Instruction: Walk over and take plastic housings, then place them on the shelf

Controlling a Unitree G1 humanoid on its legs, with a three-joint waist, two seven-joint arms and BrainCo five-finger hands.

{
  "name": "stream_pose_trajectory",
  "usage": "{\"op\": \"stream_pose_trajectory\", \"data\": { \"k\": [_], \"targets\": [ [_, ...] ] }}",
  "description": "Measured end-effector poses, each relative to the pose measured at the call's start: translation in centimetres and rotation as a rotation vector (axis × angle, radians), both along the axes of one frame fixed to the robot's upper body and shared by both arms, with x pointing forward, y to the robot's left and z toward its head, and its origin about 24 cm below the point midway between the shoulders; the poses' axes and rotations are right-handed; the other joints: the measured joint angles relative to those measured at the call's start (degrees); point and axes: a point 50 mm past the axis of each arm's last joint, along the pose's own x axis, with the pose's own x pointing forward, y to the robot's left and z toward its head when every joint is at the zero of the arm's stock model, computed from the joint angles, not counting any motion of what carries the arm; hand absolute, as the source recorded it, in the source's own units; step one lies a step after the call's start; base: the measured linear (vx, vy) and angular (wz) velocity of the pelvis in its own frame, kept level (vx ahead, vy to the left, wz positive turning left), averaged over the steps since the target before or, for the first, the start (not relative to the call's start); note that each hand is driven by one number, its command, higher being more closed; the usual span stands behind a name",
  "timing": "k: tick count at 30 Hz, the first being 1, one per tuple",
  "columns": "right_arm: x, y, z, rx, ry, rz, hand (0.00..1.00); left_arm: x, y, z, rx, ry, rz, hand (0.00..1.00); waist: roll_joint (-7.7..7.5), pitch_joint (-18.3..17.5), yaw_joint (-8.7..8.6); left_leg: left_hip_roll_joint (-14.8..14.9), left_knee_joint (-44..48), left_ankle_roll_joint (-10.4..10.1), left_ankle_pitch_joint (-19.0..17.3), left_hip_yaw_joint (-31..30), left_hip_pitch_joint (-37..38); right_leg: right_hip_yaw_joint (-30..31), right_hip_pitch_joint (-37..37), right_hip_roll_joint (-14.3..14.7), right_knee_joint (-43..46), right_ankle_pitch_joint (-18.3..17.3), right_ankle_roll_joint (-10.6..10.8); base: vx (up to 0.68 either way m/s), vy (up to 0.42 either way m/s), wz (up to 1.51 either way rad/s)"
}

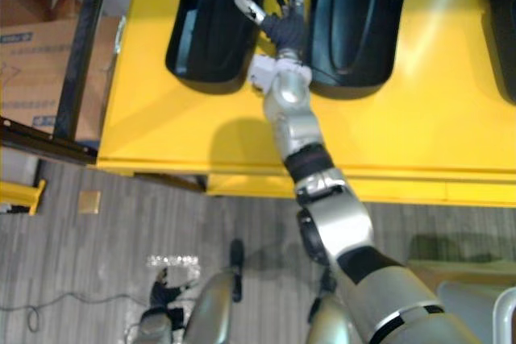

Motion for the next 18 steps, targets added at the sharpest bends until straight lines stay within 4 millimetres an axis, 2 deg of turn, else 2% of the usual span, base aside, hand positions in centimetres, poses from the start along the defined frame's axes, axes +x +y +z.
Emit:
{"op": "stream_pose_trajectory", "data": {
  "k": [10, 18],
  "targets": [
    [-0.2, -0.1, -0.6, -0.027, -0.004, -0.043, 0.0, 0.4, -0.1, 0.1, 0.004, 0.0, -0.014, 0.0, -0.29, -0.19, -0.15, 0.31, -1.96, -0.23, 1.89, -0.02, 0.03, 0.08, -1.24, 0.35, 0.72, 0.02, 0.02, 0.0, -0.002, 0.0],
    [-0.1, -1.4, -0.8, 0.012, 0.008, -0.134, 0.0, 0.7, -0.2, 0.3, 0.018, -0.006, -0.04, 0.0, -0.42, -0.26, -0.22, 0.51, -3.24, -0.46, 3.22, -0.27, 0.21, -0.38, -1.59, 0.52, 1.29, 0.02, 0.01, 0.0, 0.001, 0.01]
  ]
}}
